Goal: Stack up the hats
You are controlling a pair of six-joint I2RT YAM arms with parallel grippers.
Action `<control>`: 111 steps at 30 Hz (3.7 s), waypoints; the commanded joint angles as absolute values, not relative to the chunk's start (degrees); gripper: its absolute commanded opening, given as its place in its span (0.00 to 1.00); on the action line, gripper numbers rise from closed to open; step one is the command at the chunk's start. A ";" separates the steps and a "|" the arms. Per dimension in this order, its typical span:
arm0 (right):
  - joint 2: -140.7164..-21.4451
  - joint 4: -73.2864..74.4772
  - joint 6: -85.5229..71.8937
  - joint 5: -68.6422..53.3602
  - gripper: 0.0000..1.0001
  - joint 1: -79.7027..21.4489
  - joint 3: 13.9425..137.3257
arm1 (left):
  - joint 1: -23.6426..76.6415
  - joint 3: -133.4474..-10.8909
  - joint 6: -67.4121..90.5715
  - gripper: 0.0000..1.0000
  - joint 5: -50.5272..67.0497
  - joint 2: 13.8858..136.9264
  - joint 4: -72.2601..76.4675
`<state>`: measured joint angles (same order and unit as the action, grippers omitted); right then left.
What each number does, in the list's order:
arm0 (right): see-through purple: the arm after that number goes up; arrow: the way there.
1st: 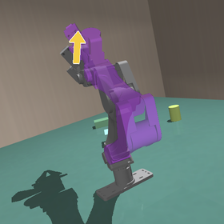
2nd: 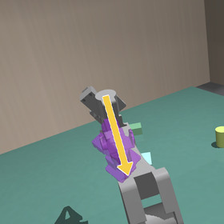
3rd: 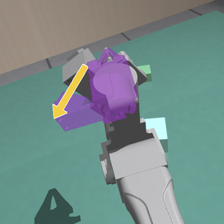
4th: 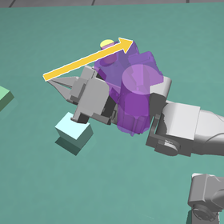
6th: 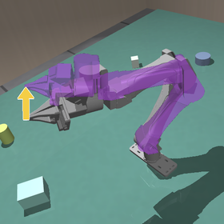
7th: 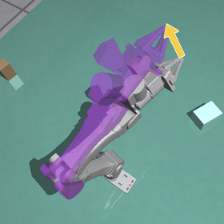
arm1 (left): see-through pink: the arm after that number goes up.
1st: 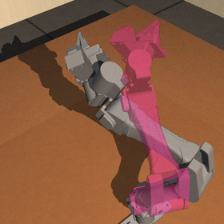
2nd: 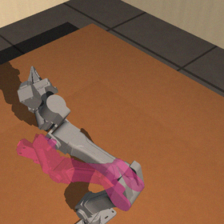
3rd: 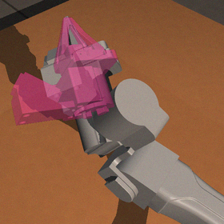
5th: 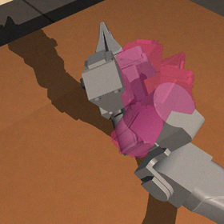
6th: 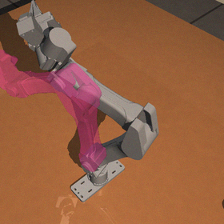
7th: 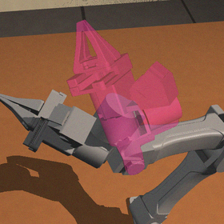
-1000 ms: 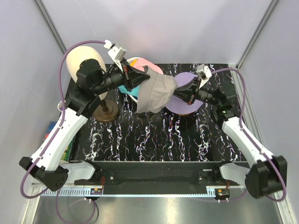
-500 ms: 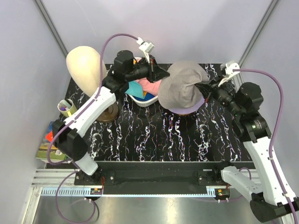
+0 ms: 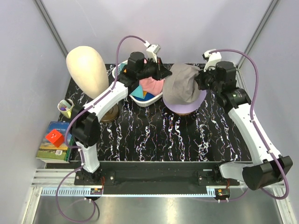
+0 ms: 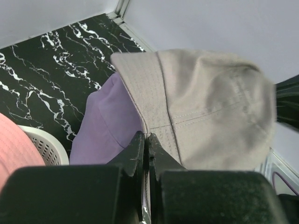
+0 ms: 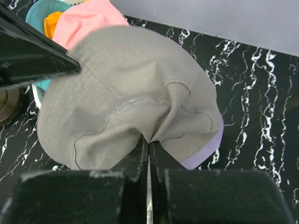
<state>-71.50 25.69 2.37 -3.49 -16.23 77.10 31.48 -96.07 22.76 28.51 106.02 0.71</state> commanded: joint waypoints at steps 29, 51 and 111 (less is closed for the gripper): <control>-76.64 22.51 -3.68 -1.66 0.96 -13.19 79.38 | 28.74 -94.84 23.20 0.00 17.66 116.81 4.30; -78.56 -19.07 -35.58 -36.82 0.79 12.74 47.38 | 28.83 -90.88 19.95 0.00 17.31 116.19 5.54; -85.70 -6.24 -24.70 -22.67 0.00 12.74 45.17 | 34.01 -94.83 15.56 0.00 9.93 119.36 -2.72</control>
